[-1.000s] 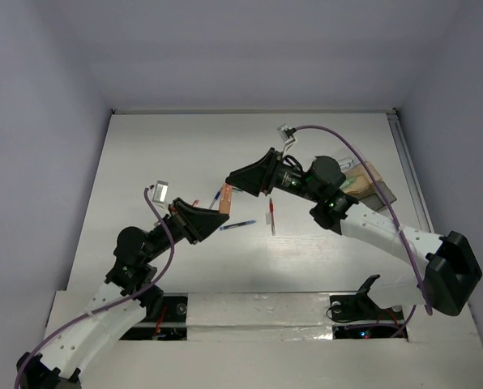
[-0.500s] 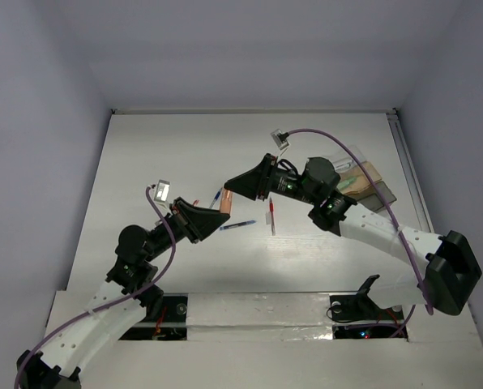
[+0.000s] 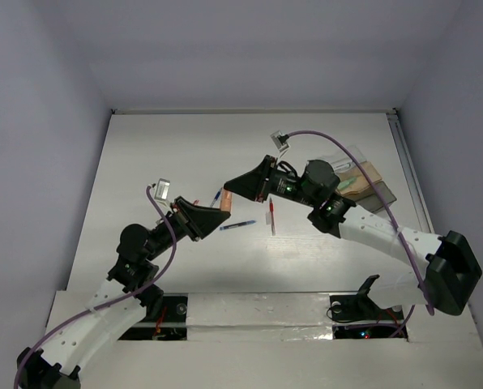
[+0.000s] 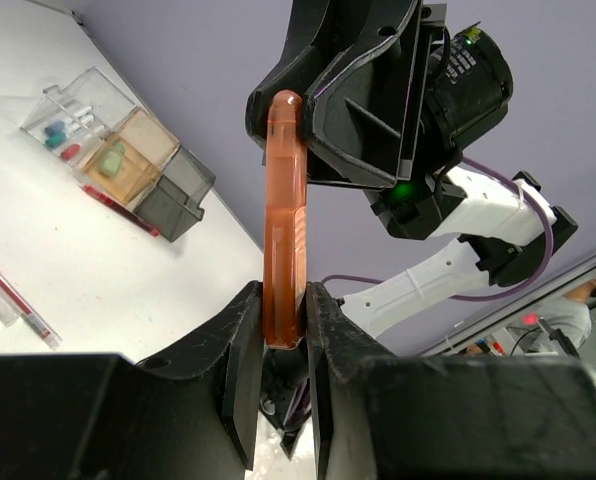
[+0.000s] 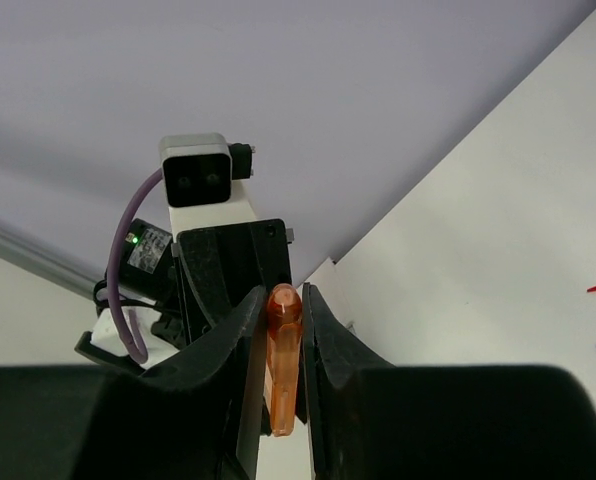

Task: Sort the stationery into containers
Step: Close the pen cap on the pen.

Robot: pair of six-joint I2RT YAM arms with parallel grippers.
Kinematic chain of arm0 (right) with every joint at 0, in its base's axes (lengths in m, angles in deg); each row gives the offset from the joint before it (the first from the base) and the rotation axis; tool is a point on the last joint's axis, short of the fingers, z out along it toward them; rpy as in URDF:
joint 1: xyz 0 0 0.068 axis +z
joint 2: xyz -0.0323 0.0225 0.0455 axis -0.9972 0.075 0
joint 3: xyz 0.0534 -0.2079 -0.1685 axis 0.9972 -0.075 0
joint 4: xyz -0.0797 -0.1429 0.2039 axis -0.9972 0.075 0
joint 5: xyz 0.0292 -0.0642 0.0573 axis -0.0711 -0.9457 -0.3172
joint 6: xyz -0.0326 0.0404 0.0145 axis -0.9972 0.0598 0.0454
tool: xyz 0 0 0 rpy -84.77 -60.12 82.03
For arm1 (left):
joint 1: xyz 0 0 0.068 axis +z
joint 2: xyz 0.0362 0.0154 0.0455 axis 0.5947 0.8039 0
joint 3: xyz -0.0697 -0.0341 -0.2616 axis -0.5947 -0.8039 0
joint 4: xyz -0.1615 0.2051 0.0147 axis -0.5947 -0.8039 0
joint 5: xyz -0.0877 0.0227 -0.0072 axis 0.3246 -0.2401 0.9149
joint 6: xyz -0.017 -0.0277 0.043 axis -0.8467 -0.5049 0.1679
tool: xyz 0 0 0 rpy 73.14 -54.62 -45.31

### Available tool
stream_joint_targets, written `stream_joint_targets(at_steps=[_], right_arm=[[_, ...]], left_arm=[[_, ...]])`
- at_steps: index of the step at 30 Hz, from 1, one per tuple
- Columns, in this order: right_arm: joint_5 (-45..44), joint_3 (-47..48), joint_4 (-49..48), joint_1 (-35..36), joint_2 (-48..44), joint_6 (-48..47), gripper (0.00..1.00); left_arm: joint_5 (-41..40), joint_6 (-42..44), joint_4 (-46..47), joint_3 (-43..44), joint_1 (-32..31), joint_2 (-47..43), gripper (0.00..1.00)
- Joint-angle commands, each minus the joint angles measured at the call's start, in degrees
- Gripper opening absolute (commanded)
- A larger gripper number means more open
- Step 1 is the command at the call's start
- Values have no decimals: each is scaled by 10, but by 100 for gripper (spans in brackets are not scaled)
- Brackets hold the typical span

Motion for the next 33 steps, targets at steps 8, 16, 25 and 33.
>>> stream_joint_targets(at_steps=[8,16,25,33], right_arm=[[-10,-34,-19,41,-13,-34,1],[-17,-63,21,56,-34,-48,0],[-41,-82,66,104,-30,-76,0],[-83,-116,64,150,-51,-80,0]], left_arm=[[-20,-15,84,60,-1,13,0],[-13,-4,73,94,-1,24,0],[-11,16,64,150,-1,64,0],[-22,60,20,224,-1,89,0]])
